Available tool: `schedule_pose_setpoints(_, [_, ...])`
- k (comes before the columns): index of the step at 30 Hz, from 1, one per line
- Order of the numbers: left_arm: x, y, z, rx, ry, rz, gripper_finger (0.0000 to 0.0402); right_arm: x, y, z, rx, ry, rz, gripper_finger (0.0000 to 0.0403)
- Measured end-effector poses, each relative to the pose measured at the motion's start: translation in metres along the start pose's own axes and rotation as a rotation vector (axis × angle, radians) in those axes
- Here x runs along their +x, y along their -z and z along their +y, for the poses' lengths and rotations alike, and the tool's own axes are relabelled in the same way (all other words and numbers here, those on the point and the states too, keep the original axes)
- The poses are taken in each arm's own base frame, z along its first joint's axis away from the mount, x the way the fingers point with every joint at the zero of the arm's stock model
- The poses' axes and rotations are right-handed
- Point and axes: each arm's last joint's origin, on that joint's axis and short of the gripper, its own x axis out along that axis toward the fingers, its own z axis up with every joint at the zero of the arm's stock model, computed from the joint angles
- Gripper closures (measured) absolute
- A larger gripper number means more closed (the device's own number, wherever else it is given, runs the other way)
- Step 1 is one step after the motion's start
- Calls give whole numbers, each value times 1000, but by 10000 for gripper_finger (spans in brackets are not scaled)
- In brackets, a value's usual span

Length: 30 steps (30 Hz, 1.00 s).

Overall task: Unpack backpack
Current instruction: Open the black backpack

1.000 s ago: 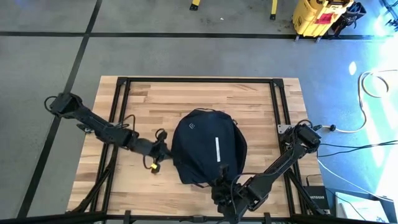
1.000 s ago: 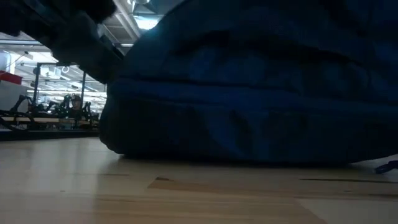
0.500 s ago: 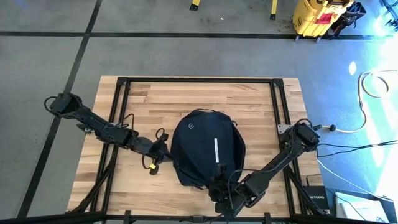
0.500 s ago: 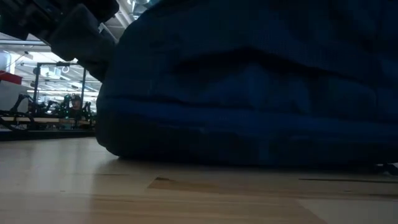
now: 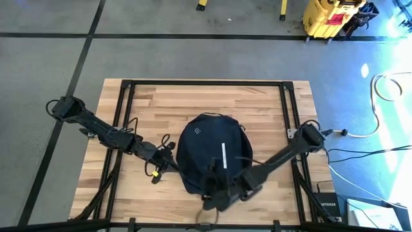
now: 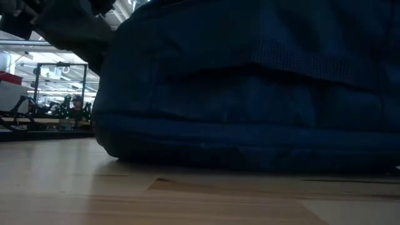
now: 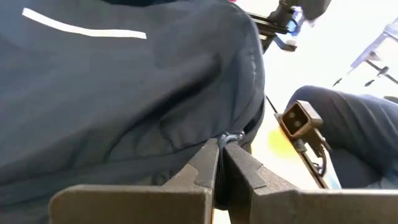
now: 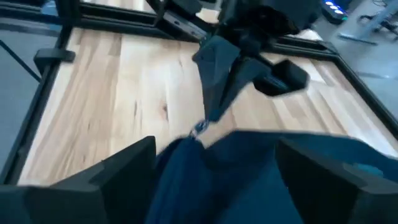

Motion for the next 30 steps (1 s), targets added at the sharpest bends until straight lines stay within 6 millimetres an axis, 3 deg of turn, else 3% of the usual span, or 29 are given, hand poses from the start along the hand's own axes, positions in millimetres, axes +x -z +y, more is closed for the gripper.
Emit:
schedule_pose_setpoints(6, [0,-1,1,-35,72,20,402,28,-5,1,14,-75,-26,136])
schedule_pose_setpoints(11, [-1,-3,0,37,114,-15,402,42,-9,17,-23,14,-12,161])
schedule_pose_setpoints(17, [-1,-3,-1,131,203,1,402,62,-7,32,32,79,88,164])
schedule_pose_setpoints(23, [-3,-8,13,176,269,-2,402,63,-15,43,127,48,112,164])
schedule_pose_setpoints(30, [-5,-15,28,175,323,-33,402,71,1,47,202,57,195,164])
